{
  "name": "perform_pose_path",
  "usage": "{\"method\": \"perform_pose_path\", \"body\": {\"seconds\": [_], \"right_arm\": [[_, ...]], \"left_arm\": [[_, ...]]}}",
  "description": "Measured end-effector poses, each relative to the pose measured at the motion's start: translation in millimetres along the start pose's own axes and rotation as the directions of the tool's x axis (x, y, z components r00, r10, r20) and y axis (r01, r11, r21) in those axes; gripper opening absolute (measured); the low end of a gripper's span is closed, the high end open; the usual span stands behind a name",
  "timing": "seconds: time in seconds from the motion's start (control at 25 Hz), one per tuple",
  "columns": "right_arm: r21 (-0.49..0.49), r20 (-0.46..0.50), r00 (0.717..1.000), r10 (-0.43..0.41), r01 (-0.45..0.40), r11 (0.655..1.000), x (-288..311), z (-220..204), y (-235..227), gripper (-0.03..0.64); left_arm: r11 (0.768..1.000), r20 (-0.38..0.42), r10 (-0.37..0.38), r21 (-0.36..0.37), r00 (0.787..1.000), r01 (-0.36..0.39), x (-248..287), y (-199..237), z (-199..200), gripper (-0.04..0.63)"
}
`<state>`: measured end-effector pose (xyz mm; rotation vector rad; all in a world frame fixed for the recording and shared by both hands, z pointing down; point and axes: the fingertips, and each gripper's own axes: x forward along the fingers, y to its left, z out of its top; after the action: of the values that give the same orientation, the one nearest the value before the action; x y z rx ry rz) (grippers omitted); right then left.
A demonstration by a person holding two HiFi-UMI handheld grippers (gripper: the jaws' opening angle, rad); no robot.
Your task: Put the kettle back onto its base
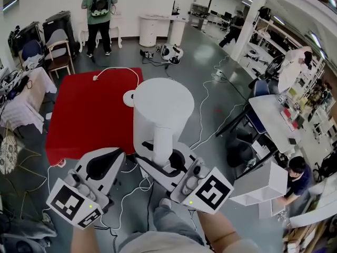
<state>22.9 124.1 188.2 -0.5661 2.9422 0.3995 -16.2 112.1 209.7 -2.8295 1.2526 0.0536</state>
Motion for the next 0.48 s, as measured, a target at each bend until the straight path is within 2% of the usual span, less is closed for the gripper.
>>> {"method": "perform_pose_path", "body": {"seconds": [0.28, 0.48], "right_arm": [[-0.003, 0.018, 0.993, 0.113, -0.112, 0.994, -2.1, -13.0, -79.5, 0.110], [-0.011, 0.024, 0.987, 0.157, -0.157, 0.988, 3.6, -26.0, -119.4, 0.110]], "left_arm": [[0.995, 0.024, 0.097, -0.009, 0.995, -0.097, 78.7, 27.8, 2.0, 0.008], [0.989, 0.026, 0.151, -0.011, 0.988, -0.151, 112.9, 44.0, -4.6, 0.008]]}}
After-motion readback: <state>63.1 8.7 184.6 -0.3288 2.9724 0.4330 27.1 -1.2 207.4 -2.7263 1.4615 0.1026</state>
